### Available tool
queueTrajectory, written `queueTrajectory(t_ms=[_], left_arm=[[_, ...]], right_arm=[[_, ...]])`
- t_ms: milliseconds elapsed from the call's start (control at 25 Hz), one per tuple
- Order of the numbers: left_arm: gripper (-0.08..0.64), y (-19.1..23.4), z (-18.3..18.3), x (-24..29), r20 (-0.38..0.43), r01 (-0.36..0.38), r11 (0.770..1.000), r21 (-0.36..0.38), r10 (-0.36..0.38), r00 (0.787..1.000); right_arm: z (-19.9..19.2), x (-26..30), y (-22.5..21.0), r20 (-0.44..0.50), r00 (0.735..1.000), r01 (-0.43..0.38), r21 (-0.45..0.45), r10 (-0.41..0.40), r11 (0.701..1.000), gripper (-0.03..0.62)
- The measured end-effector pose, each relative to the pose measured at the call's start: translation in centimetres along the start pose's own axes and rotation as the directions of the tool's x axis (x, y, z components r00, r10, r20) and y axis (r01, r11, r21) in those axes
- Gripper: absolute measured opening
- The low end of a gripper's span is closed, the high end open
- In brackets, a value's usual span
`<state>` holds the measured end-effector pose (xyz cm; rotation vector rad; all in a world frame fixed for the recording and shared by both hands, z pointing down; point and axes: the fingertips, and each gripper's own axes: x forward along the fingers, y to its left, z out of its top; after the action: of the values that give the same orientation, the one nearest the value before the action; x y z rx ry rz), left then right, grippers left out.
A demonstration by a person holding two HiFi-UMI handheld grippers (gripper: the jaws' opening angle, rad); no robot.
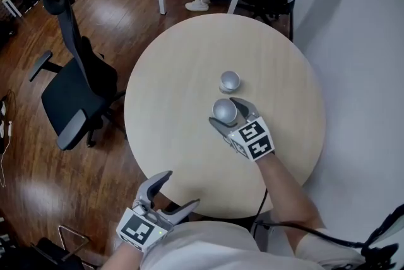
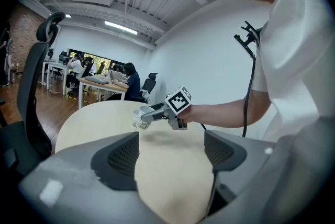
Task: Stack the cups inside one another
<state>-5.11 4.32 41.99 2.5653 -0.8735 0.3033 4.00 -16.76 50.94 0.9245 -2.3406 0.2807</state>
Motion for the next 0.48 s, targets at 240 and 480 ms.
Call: queueTrajectory(t_ms=[240,480], left_arm=[[0.410,1.7,0.6,0.6,-0.013,0.041,0.999,0.020,-0.041,0.999],[0.411,2.7,0.4,0.7,-0.016,0.085,0.996,0.021,-0.085,0.996]], right_arm=[[2.3,-1.3,-5.7,0.042,0.993,0.105,0.057,-0.107,0.993,0.367],[4.3,-1.4,-10.1,0.080,0.980,0.174,0.100,-0.182,0.980,0.367]])
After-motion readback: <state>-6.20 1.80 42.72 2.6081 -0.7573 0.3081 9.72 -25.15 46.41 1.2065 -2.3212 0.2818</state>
